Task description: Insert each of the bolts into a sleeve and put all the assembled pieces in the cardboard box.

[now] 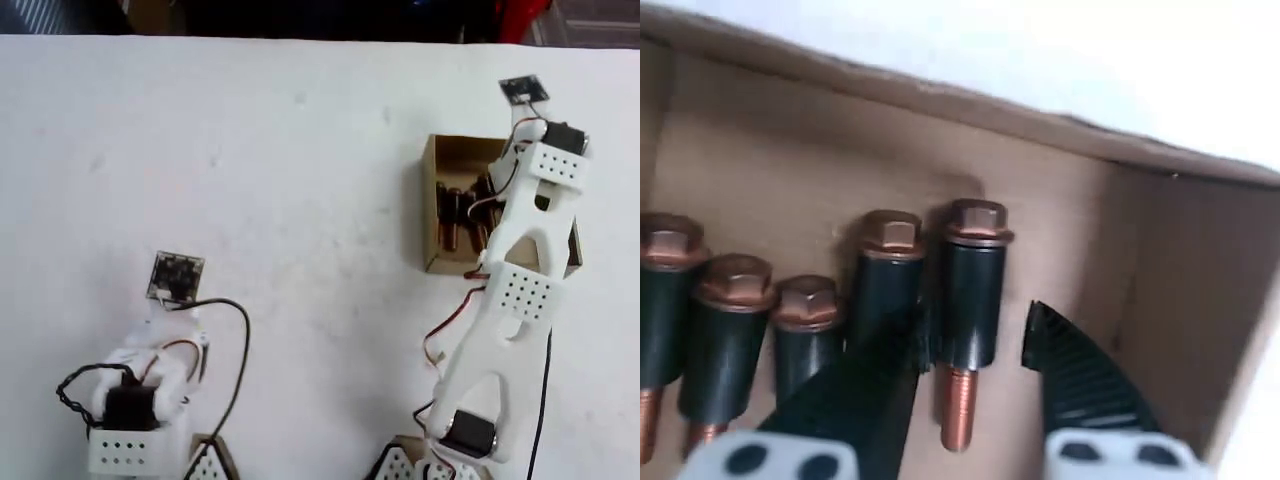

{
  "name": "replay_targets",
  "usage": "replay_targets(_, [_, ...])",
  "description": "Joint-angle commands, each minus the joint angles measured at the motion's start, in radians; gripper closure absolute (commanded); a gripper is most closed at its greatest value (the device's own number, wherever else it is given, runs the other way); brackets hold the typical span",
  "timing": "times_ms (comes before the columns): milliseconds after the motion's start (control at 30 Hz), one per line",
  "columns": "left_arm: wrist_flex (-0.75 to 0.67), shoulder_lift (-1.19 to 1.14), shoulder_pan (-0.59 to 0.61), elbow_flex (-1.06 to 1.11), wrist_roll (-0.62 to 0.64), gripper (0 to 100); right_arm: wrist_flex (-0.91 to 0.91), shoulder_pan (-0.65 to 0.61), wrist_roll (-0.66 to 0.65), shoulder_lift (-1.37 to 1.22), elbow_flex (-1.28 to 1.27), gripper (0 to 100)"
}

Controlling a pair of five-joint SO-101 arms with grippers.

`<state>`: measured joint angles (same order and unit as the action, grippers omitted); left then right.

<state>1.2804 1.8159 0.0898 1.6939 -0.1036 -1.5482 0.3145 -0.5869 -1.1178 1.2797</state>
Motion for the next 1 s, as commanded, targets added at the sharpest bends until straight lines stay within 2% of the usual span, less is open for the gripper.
replay_targets(0, [0.006, 0.008, 0.007, -0.002, -0.003, 98, -0.082, -0.021, -0.009, 0.021, 0.157, 91.6])
replay_targets(167, [0.006, 0.008, 0.007, -0.002, -0.003, 98, -0.220, -0.047, -0.008, 0.019, 0.339, 92.2])
replay_targets(400, [0.006, 0.008, 0.007, -0.002, -0.003, 98, -0.222, -0.065, -0.006, 0.077, 0.382, 97.8])
replay_targets(867, [0.006, 0.008, 0.007, -0.002, -0.005, 98, -0.223, -0.068, -0.006, 0.486, 0.382, 98.2])
replay_targets(967, [0.006, 0.008, 0.007, -0.002, -0.005, 98, -0.223, -0.068, 0.063, 0.587, 0.382, 98.2])
